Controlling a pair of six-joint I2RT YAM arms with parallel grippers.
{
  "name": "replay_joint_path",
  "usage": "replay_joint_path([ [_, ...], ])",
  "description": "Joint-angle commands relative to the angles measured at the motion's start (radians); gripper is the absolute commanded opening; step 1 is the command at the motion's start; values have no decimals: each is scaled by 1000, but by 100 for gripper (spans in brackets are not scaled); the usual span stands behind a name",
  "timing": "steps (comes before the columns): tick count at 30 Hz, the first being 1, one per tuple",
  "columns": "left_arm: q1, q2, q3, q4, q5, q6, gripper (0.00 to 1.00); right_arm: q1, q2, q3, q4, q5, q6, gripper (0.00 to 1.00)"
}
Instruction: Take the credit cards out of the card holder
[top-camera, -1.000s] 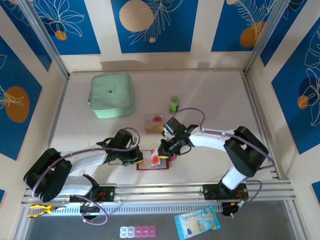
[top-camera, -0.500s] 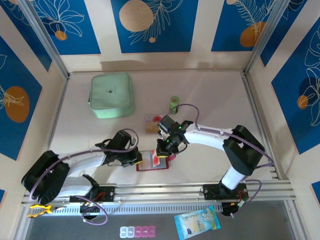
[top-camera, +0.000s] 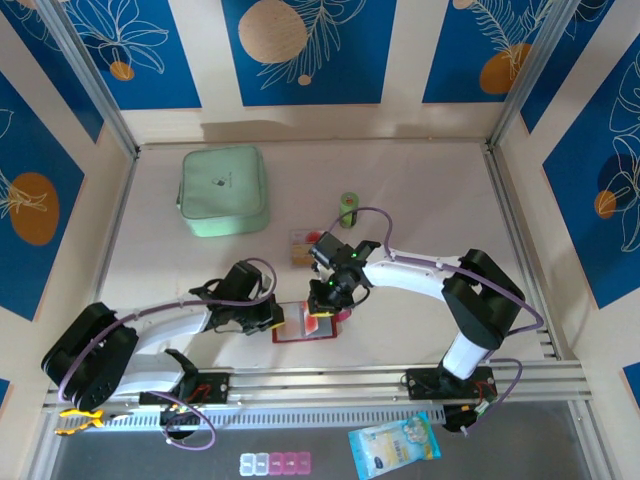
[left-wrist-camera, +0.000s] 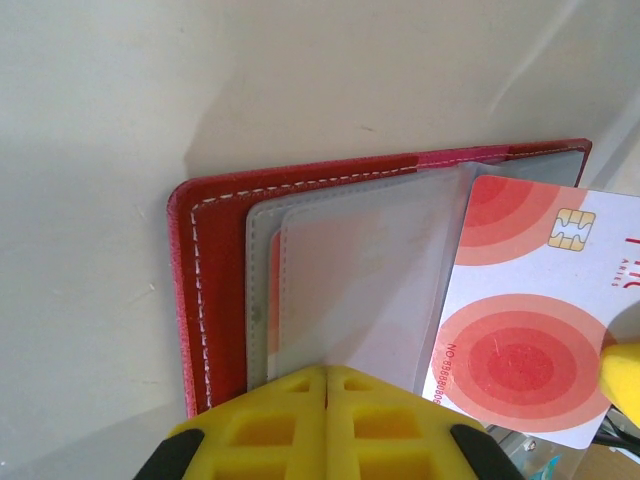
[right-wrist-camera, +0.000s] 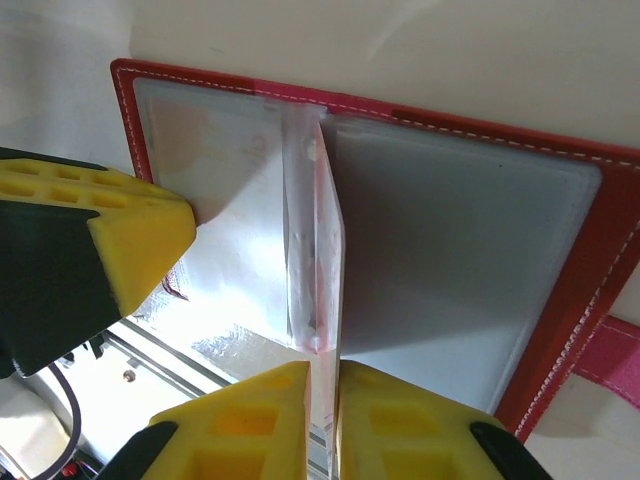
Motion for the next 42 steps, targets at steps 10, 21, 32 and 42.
replay_joint_path([
  [10,3,1,9,-27,3,3,7,13,-30,13,-28,23,22,8],
  [21,14,-95,68,-130,-47,36,18,-89,-116,99,-159,8,-279,4],
  [32,69,-245,36,-243,-103,70,26,-181,44,392,-397,163,-1067,0],
  [42,108,-332,-11,-268,-108,58,28,-181,200,625,-507,352,-1536,0],
])
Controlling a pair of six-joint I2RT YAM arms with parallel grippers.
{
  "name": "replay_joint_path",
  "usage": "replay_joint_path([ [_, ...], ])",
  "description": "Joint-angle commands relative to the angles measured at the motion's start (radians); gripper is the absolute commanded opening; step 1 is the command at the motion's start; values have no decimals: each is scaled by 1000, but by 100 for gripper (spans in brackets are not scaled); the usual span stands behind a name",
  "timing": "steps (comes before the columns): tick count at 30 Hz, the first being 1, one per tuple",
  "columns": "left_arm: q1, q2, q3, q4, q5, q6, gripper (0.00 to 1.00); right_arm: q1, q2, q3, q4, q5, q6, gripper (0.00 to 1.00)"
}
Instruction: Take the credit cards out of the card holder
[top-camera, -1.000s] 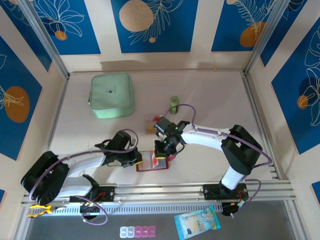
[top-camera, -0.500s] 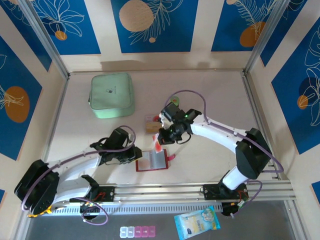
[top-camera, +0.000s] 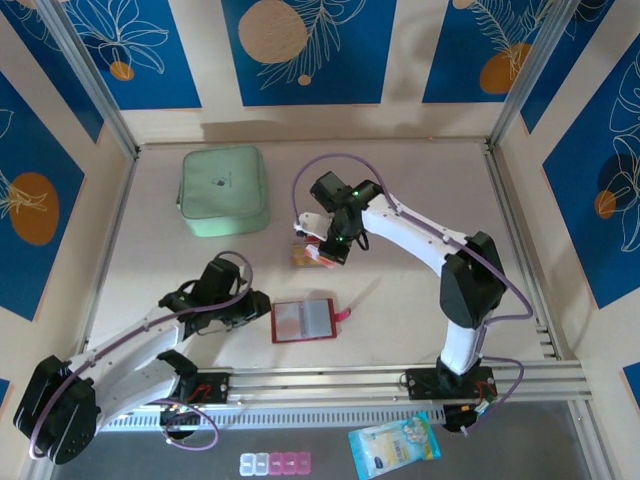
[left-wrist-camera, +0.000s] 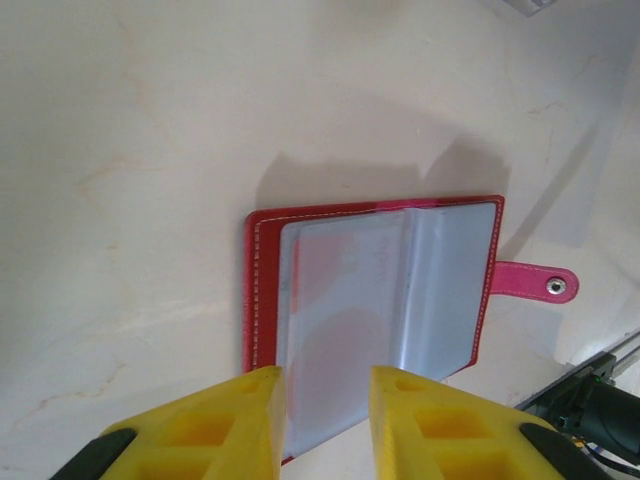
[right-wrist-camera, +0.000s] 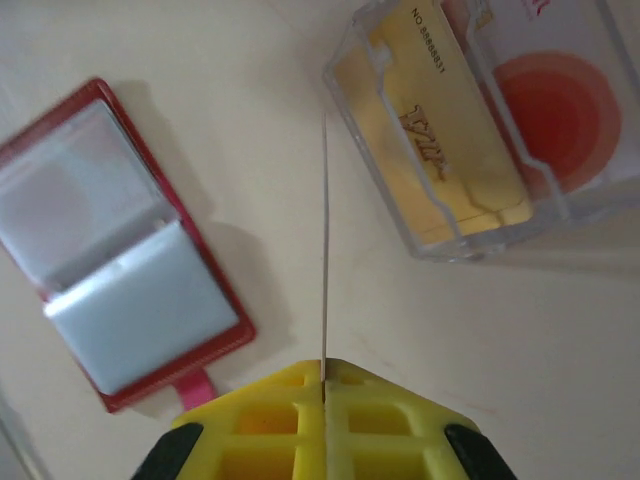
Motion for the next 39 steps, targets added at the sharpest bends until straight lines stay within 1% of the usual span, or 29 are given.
replay_joint_path([
  [1,18,-18,-18,-31,-10,9,28,-9,58,95,-70,61,-211,0],
  [8,30,-25,-22,-35,-7,10,29,-35,189,297,-123,65,-293,0],
  [14,39,-24,-23,-34,-7,9,30,-54,278,418,-159,71,-326,0],
  [16,41,-23,-23,-33,-7,8,30,-55,295,439,-164,65,-332,1],
  [22,46,-24,-33,-28,-3,5,31,-55,334,465,-163,69,-344,3],
  [25,50,-22,-36,-23,-3,3,31,-54,346,467,-158,60,-343,6],
  [27,52,-18,-38,-18,0,3,32,-52,351,468,-146,66,-337,9],
  [29,53,-11,-36,-10,6,6,32,-51,356,469,-140,75,-333,14],
  [31,54,-3,-37,-3,14,6,32,-51,356,471,-137,83,-330,17],
  [36,54,18,-43,28,30,6,32,-47,336,465,-131,89,-299,18],
  [39,54,40,-46,60,43,4,32,-44,302,433,-105,73,-241,18],
])
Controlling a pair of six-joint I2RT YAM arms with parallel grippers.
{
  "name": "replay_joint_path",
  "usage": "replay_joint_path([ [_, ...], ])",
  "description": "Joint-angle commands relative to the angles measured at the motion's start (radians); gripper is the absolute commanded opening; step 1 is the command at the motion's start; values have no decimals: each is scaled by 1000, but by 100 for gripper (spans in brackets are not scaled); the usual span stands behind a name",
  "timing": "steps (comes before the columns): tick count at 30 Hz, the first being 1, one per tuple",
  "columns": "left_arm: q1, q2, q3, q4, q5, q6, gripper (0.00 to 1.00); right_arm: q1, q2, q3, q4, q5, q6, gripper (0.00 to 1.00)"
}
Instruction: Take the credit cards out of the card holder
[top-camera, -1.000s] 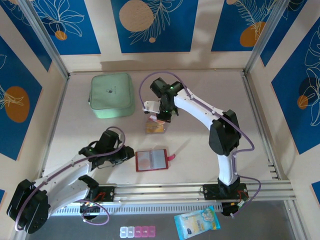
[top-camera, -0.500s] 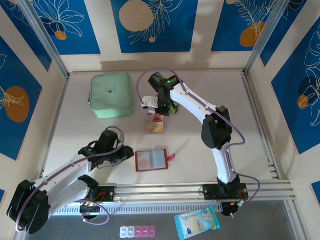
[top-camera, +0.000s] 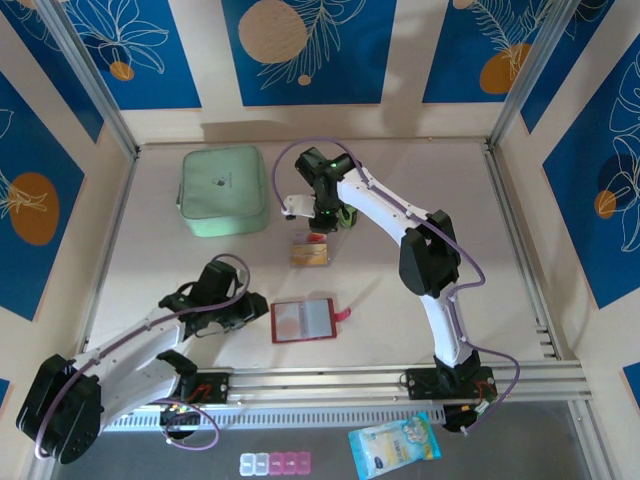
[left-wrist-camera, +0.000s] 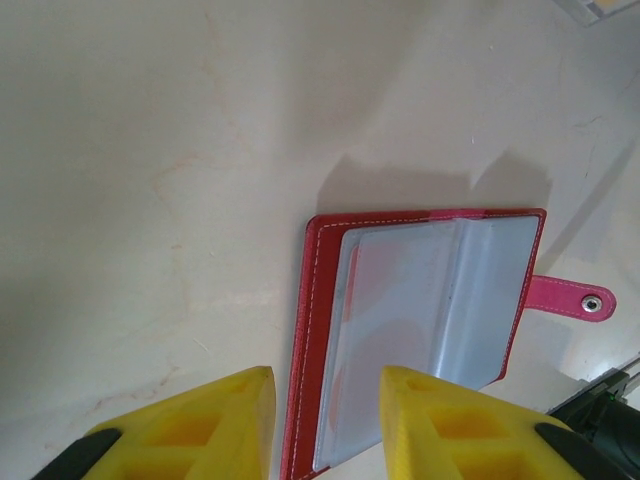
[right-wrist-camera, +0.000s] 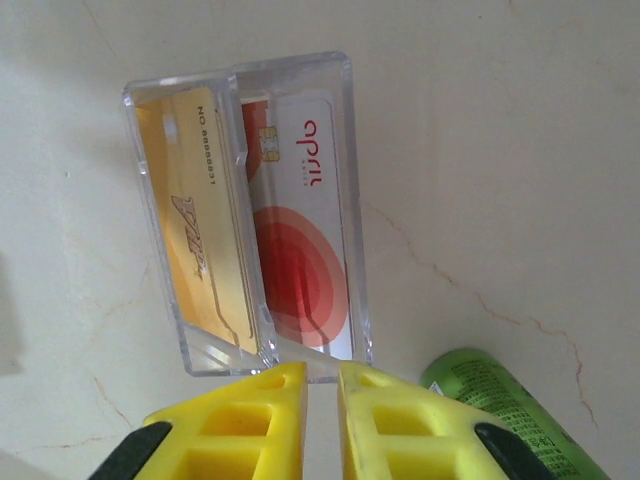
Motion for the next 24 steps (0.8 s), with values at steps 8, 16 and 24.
replay_joint_path([
  [8,12,101,-7,125,84,7,21,38,-184,-202,178,-148,458,16],
  [16,8,124,-37,173,106,-9,11,115,-326,-496,369,-158,959,11],
  [24,-9,125,-51,164,91,-15,5,186,-398,-672,429,-200,1353,7],
])
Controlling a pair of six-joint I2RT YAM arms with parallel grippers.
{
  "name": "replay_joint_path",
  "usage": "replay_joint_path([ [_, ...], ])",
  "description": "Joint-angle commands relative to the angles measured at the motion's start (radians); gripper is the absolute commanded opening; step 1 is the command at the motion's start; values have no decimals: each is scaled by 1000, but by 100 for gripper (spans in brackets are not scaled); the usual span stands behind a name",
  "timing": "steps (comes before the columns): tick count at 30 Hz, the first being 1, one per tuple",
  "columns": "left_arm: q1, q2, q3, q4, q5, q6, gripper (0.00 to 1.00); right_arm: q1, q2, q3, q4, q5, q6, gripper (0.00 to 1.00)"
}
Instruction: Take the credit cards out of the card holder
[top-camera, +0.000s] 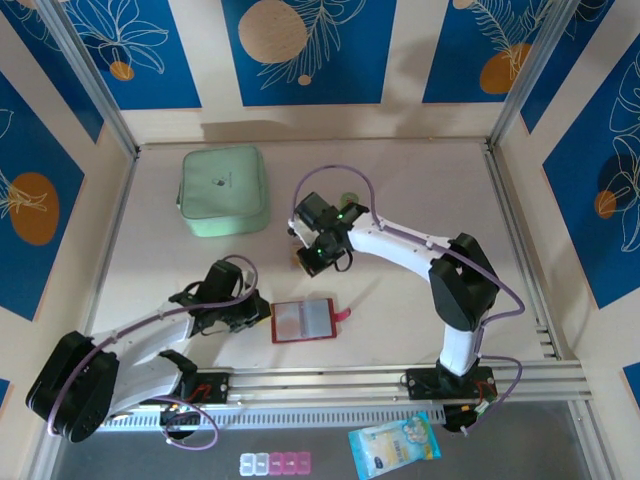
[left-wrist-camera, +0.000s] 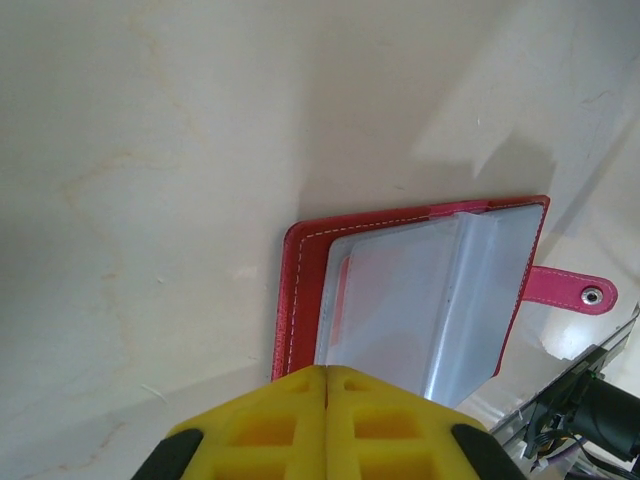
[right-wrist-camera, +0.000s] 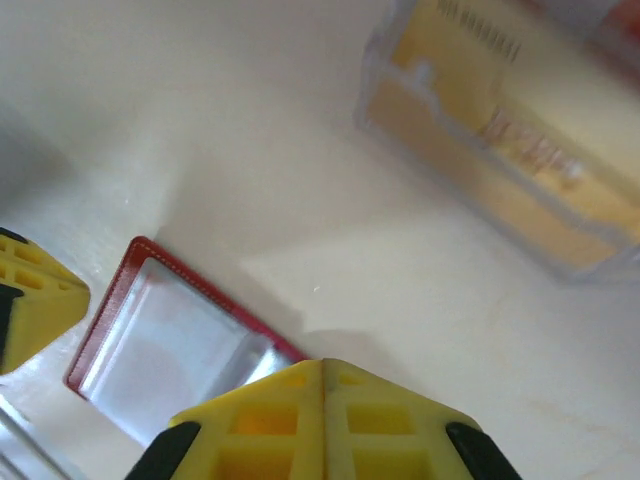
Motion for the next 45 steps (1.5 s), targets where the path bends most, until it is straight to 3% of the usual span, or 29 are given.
replay_joint_path([
  [1,-9,5,-19,12,5,-4,5,17,-38,-29,24,-79,267,7],
  [8,-21,57,-16,57,29,-12,3,80,-95,-162,162,-148,416,9],
  [20,-29,89,-18,68,27,-11,1,99,-62,-280,332,-279,541,31],
  [33,-30,98,-21,30,7,12,1,145,28,-273,371,-350,564,27],
  [45,-29,103,-18,14,-7,28,1,180,69,-226,232,-248,552,27],
])
